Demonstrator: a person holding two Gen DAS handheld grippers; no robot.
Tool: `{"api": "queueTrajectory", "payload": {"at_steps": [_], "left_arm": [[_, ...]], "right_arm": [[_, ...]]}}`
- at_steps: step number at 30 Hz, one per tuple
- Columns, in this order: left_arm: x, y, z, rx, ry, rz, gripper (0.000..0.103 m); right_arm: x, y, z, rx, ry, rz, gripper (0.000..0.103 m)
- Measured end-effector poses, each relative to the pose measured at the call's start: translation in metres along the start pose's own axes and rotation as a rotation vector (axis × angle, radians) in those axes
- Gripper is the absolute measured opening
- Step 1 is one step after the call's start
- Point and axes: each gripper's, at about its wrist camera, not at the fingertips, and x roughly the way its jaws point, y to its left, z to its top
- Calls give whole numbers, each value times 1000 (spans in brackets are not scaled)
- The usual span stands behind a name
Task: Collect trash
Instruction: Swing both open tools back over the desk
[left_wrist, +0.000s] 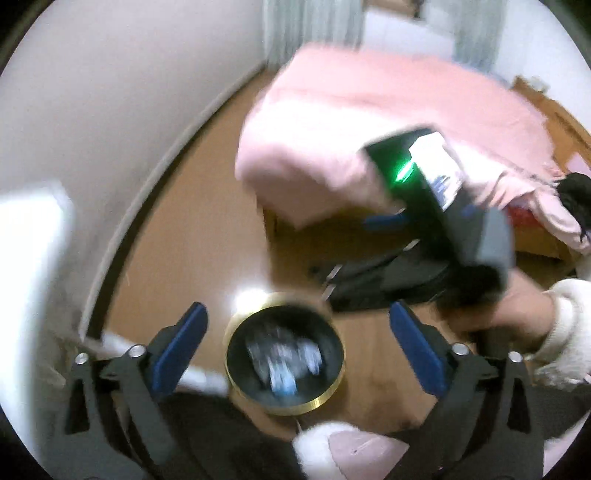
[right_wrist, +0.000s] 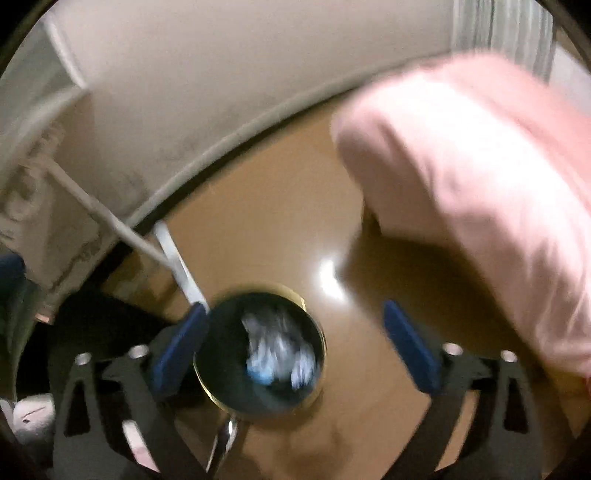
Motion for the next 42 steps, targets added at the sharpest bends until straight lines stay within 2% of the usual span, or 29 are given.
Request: {"api": "queueTrajectory", "payload": {"at_steps": [2, 4, 7, 9, 11, 13, 16, 20, 24, 27, 29, 31, 33, 35, 38, 42], "left_arm": [[-37, 2, 8, 22, -80, -10, 96], [-75, 12, 11, 19, -169, 32, 96], [-128, 40, 4, -21, -284, 186, 96], [-160, 71, -11, -96, -326, 307, 96], [-185, 98, -30, -183, -343, 425, 96], [-212, 129, -60, -277, -354, 541, 97], [-247, 177, -113, -429, -317, 688, 97], [-293, 236, -197, -671, -262, 823, 96], [-327, 280, -263, -904, -264, 853, 96], [-339, 307, -296, -1041, -294, 789, 96], [-336, 321, -304, -1101, -288, 744, 96], [-332, 339, -305, -1125, -274, 692, 96], [-332, 358, -301, -1134, -276, 653, 96], [-325, 382, -283, -1130, -279, 628, 96], [-311, 411, -257, -1108, -265, 643, 96], [-284, 434, -240, -1038, -180, 684, 96]], "right_arm": [[-24, 14, 13, -42, -79, -43, 95], [-50, 34, 27, -112, -175, -103, 96], [-91, 77, 43, -236, -345, -128, 96], [-113, 111, 58, -314, -443, -88, 96], [-123, 148, 69, -388, -496, -9, 96], [-124, 185, 79, -445, -499, 70, 96], [-116, 247, 90, -526, -457, 213, 96], [-109, 330, 96, -612, -406, 380, 96], [-106, 403, 100, -687, -384, 453, 96], [-109, 448, 103, -727, -346, 511, 96], [-101, 471, 109, -719, -305, 562, 96], [-96, 487, 109, -710, -295, 583, 96], [-87, 497, 107, -709, -300, 564, 96], [-77, 503, 106, -696, -284, 558, 96], [-66, 500, 105, -658, -248, 580, 96], [-60, 508, 109, -671, -255, 566, 96]]}}
